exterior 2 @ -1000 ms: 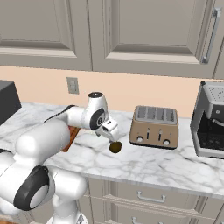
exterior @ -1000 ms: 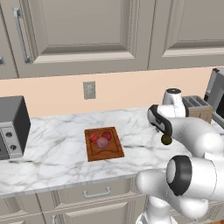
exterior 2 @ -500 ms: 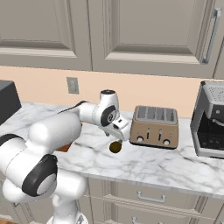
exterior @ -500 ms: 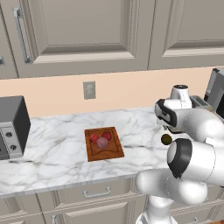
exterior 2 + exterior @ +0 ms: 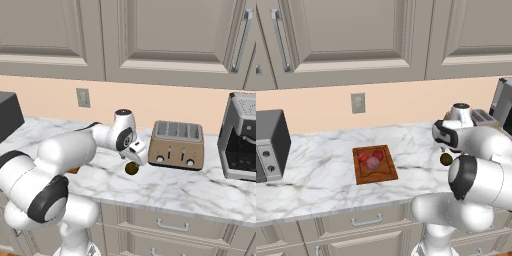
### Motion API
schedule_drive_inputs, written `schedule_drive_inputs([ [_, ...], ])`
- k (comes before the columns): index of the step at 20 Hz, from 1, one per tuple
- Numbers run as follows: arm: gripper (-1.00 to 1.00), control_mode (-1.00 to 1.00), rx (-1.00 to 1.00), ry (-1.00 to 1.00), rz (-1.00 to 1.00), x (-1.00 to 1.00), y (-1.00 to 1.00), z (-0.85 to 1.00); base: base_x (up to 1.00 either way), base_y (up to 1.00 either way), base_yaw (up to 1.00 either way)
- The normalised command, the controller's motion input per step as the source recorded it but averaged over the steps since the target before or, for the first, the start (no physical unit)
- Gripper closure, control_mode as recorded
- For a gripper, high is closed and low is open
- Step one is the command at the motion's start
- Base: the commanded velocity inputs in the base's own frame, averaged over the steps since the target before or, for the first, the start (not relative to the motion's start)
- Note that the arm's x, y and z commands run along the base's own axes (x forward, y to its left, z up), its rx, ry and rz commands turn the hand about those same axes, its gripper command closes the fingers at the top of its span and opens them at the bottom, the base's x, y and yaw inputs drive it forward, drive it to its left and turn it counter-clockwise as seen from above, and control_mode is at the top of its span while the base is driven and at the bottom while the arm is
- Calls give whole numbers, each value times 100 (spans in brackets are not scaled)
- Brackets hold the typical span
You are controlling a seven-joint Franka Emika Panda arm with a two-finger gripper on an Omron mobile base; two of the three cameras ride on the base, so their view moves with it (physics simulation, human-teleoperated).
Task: Place the avocado, onion, tomato, and bell pepper on the cutting board.
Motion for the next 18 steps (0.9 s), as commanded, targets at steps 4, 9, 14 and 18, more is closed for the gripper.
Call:
schedule_drive_inputs([
  [4, -100, -100, 0, -7, 0, 24, -3, -22, 0, 0, 0],
  [9, -100, -100, 0, -5, 2, 40, 0, -20, 0, 0, 0],
  [14, -100, -100, 0, -1, 1, 11, -3, -7, 0, 0, 0],
  [18, -100, -100, -1, 0, 0, -2, -5, -14, 0, 0, 0],
])
